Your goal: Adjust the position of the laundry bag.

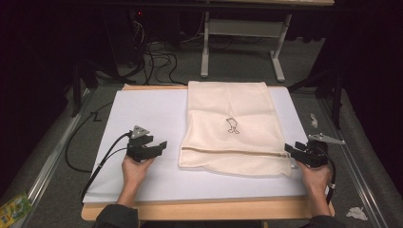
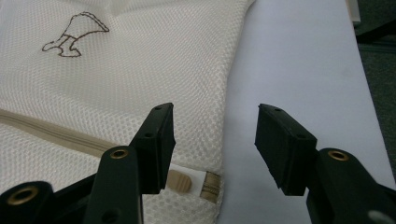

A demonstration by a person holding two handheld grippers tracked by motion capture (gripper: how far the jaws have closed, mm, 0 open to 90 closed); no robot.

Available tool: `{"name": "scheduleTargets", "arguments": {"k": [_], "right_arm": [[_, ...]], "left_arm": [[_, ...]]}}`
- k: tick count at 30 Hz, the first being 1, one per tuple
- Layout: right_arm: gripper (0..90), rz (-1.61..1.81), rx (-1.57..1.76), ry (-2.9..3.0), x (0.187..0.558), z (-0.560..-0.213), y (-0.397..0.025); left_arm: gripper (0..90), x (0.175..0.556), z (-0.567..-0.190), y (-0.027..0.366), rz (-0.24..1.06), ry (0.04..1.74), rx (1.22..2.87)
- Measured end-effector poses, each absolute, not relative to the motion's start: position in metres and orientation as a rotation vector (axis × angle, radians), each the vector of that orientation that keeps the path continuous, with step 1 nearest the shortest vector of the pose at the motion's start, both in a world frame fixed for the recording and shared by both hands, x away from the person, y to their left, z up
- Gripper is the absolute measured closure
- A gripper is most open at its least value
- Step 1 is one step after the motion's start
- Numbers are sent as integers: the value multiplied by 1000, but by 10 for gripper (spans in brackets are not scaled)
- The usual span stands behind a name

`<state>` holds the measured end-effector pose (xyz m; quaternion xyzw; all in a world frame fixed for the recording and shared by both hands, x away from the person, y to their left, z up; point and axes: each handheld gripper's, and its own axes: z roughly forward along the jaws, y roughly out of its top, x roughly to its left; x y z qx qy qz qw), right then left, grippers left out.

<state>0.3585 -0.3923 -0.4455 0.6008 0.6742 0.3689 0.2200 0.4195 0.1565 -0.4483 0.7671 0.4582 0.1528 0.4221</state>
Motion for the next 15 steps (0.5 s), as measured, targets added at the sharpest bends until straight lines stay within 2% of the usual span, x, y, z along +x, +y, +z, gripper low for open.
{"name": "scheduleTargets", "arguments": {"k": [15], "right_arm": [[454, 925, 1705, 1969, 379, -440, -375]], "left_arm": [[308, 434, -439, 103, 298, 1109, 2006]]}}
